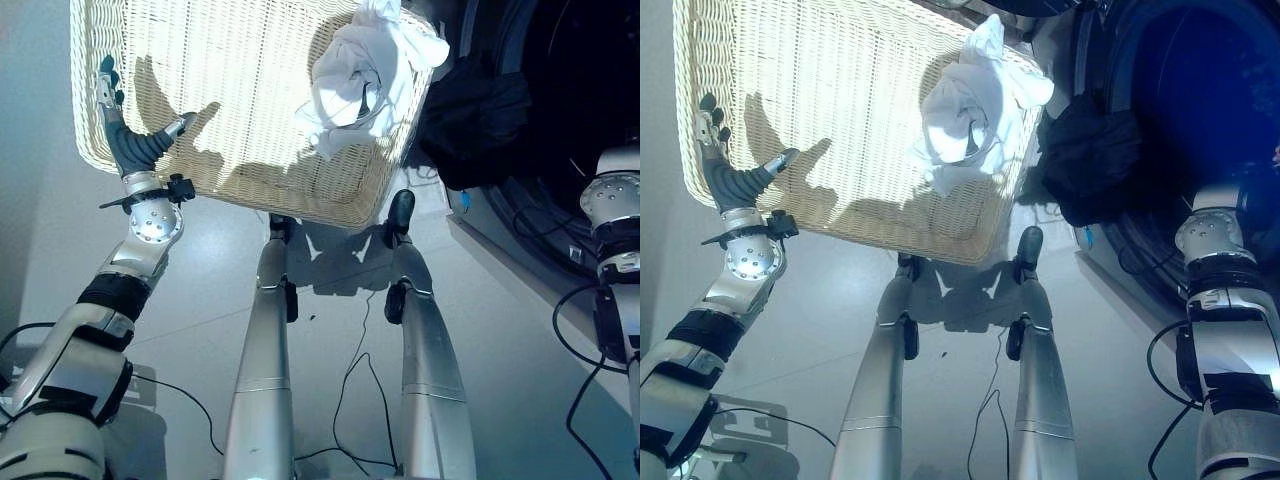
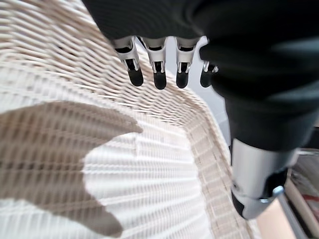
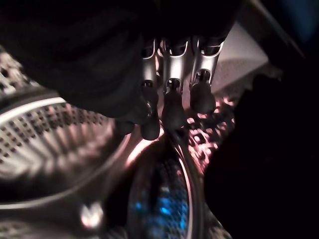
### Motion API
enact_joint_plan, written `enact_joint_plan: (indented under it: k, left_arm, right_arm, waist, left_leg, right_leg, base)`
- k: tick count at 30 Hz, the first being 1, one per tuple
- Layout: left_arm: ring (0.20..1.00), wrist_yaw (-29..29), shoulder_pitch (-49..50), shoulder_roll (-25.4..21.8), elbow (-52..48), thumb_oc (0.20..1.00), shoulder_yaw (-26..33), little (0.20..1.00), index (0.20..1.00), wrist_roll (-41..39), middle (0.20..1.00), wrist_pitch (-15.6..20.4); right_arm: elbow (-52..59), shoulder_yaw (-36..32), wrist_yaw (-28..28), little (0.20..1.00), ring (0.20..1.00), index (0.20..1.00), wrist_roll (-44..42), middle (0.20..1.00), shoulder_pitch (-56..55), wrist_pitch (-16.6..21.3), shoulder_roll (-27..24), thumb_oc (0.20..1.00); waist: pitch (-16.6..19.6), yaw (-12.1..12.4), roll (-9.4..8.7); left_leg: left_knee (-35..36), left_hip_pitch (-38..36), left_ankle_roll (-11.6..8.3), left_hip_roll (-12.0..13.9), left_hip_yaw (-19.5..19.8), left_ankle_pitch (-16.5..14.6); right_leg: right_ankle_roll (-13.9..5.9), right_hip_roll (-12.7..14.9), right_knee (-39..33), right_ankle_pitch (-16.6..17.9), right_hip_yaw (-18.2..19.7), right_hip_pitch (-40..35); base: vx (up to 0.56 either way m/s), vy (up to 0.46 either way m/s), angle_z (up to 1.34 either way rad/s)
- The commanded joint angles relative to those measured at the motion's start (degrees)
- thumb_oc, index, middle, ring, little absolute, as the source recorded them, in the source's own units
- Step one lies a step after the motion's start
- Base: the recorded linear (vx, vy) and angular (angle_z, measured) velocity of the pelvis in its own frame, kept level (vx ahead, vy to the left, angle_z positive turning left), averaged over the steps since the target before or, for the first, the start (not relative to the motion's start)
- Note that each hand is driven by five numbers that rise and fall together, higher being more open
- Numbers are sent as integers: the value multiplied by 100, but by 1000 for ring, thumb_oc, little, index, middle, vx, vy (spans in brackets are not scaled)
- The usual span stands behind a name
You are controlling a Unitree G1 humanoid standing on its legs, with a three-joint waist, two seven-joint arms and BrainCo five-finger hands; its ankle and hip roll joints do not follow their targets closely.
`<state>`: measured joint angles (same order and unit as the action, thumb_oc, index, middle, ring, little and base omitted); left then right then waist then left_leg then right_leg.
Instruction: Put the clothes into the washing machine.
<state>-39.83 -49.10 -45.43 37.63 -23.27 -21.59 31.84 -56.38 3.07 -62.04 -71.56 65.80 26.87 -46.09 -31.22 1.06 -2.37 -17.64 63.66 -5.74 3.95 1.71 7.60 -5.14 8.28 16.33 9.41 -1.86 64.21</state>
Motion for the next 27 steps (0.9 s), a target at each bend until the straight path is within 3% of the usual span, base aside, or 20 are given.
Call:
enact_joint_plan:
  k: [1,3,4,6,8,9,10,14,19,23,26,27]
  left_arm:
    - [1000,212,31,17,300,1000,487,1000,1000,-247,1000,379]
    - [1000,243,46,27,312,1000,474,1000,1000,-262,1000,397]
    - [1000,275,81,34,290,1000,454,1000,1000,-268,1000,405]
    - [1000,283,74,36,280,1000,467,1000,1000,-266,1000,405]
    - [1000,328,142,102,293,1000,430,1000,1000,-261,1000,416]
    - [1000,300,94,140,293,1000,369,1000,1000,-262,1000,395]
    - [1000,286,49,161,290,1000,331,1000,1000,-269,1000,374]
    - [1000,235,-141,235,333,1000,199,1000,1000,-271,1000,294]
    - [1000,133,-389,357,335,1000,85,1000,1000,-244,1000,184]
    - [1000,3,-431,532,235,1000,61,1000,1000,-78,1000,140]
    - [1000,-103,-416,637,124,1000,87,1000,1000,52,1000,101]
    - [1000,-118,-416,652,109,1000,90,1000,1000,64,1000,91]
  right_arm:
    - [158,8,-712,200,200,200,1236,200,142,325,-2750,200]
    - [101,151,-856,200,200,200,1607,200,259,171,-2756,200]
    - [138,290,-979,200,200,200,1847,200,315,-107,-2745,200]
    - [146,353,-994,200,200,200,1858,200,375,-195,-2735,200]
    - [-119,570,-555,200,200,200,1704,200,430,-486,-2609,200]
    - [-274,676,-286,514,514,514,1685,514,474,-614,-2511,514]
    - [-316,767,-93,1000,1000,1000,1758,1000,509,-707,-2423,1000]
    - [-357,1071,186,1000,1000,1000,1994,1000,633,-1137,-2088,1000]
    - [-253,1397,523,1000,1000,1000,2252,1000,821,-1394,-1686,1000]
    - [162,1714,419,1000,1000,1000,3485,1000,814,-2064,-1374,1000]
    - [799,2044,326,1000,1000,1000,4724,1000,763,-2892,-1214,1000]
    - [851,2087,355,1000,1000,1000,4906,1000,760,-2988,-1196,1000]
  waist:
    - [142,-409,-231]
    - [142,-399,-212]
    - [142,-370,-200]
    - [142,-375,-192]
    - [142,-312,-135]
    - [142,-282,-110]
    - [142,-260,-88]
    - [142,-213,-23]
    - [142,-192,37]
    - [142,-173,86]
    - [142,-174,125]
    - [142,-176,133]
  left_leg:
    - [90,-672,120,-52,274,-520]
    - [83,-689,127,-58,276,-514]
    - [45,-692,136,-88,282,-517]
    - [41,-630,143,-107,282,-461]
    - [-6,-677,164,-132,301,-525]
    - [-14,-660,173,-151,305,-520]
    - [-24,-631,182,-173,305,-510]
    - [-75,-585,188,-188,285,-527]
    - [-78,-524,183,-207,258,-528]
    - [-77,-447,181,-212,227,-522]
    - [-83,-390,193,-222,203,-513]
    - [-85,-383,195,-223,201,-514]
  right_leg:
    - [-161,-453,173,-242,-436,-617]
    - [-158,-445,182,-247,-441,-637]
    - [-148,-435,183,-254,-443,-652]
    - [-139,-419,165,-207,-448,-603]
    - [-139,-403,207,-282,-462,-660]
    - [-136,-391,206,-284,-467,-649]
    - [-129,-385,207,-283,-469,-626]
    - [-120,-354,253,-324,-485,-589]
    - [-127,-331,263,-332,-495,-518]
    - [-136,-294,289,-342,-500,-429]
    - [-138,-269,341,-358,-506,-350]
    - [-139,-265,345,-359,-505,-340]
  base:
    - [0,0,0]
    - [0,0,0]
    - [0,0,0]
    - [0,0,0]
    - [18,-7,1]
    - [0,0,0]
    - [0,0,0]
    - [0,0,0]
    - [0,0,0]
    - [0,0,0]
    - [0,0,0]
    - [0,0,0]
